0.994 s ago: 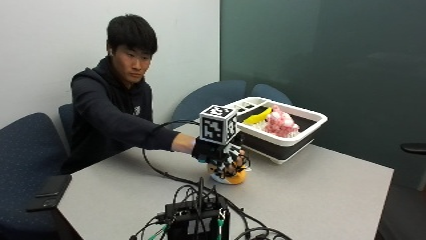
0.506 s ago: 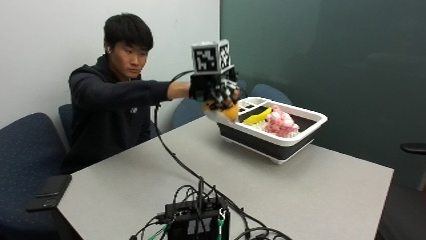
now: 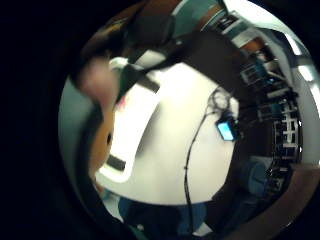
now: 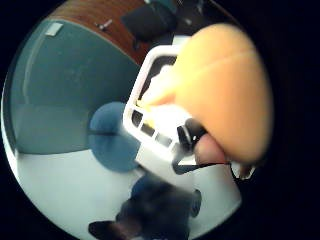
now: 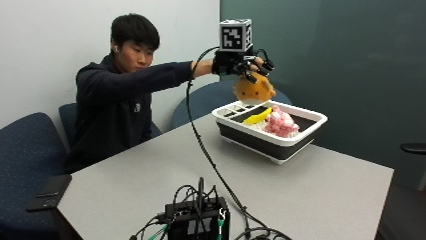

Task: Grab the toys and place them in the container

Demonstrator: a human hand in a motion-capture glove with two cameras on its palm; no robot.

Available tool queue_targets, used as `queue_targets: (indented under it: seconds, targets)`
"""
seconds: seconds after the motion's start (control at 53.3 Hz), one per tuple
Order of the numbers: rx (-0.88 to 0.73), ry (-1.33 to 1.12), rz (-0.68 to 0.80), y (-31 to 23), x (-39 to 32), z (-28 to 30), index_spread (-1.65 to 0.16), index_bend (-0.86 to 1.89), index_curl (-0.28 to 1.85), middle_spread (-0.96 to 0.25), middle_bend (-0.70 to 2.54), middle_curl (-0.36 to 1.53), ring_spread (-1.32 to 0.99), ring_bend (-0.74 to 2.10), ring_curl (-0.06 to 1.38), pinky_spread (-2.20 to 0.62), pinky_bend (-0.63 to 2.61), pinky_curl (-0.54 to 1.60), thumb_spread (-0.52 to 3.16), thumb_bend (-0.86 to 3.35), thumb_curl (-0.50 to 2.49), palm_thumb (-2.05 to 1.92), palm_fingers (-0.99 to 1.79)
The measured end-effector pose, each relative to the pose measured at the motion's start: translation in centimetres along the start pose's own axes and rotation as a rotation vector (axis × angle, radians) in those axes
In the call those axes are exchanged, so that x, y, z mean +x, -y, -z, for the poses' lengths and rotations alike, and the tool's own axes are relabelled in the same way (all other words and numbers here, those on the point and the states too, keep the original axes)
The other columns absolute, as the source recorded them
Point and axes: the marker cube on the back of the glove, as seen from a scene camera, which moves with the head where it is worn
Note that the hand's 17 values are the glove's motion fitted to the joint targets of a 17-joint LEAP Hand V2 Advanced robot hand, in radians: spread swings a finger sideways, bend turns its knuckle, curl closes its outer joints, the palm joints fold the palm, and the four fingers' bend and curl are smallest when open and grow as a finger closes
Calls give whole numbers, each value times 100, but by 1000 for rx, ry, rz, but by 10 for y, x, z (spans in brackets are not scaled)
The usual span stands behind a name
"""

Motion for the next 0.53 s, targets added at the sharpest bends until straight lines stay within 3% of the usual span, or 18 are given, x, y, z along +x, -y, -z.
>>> queue_targets:
  seconds: [0.075, 0.169, 0.356, 0.45, 0.525]
  targets:
    - [39, 33, -27, -3, -12, -10, -36, 21, 69, -17, 40, 70, -15, 69, 50, -14, 133, 49, 79, 0, 73, 42, -44]
    - [135, 18, 32, -16, -25, -18, -33, 14, 61, -8, 22, 62, -7, 47, 39, -6, 124, 44, 94, -4, 65, 31, -33]
    - [259, 42, 98, -54, 13, -28, -31, 22, 59, -2, 18, 55, -2, 38, 33, 1, 98, 35, 115, 0, 54, 28, -6]
    - [308, -74, 188, -87, 37, -51, -30, 25, 59, -1, 21, 54, -1, 37, 33, 3, 89, 32, 124, 0, 51, 30, 1]
    - [357, -222, 171, -98, 62, -65, -29, 29, 60, -1, 23, 54, -1, 32, 31, 3, 85, 30, 131, 0, 48, 29, 5]
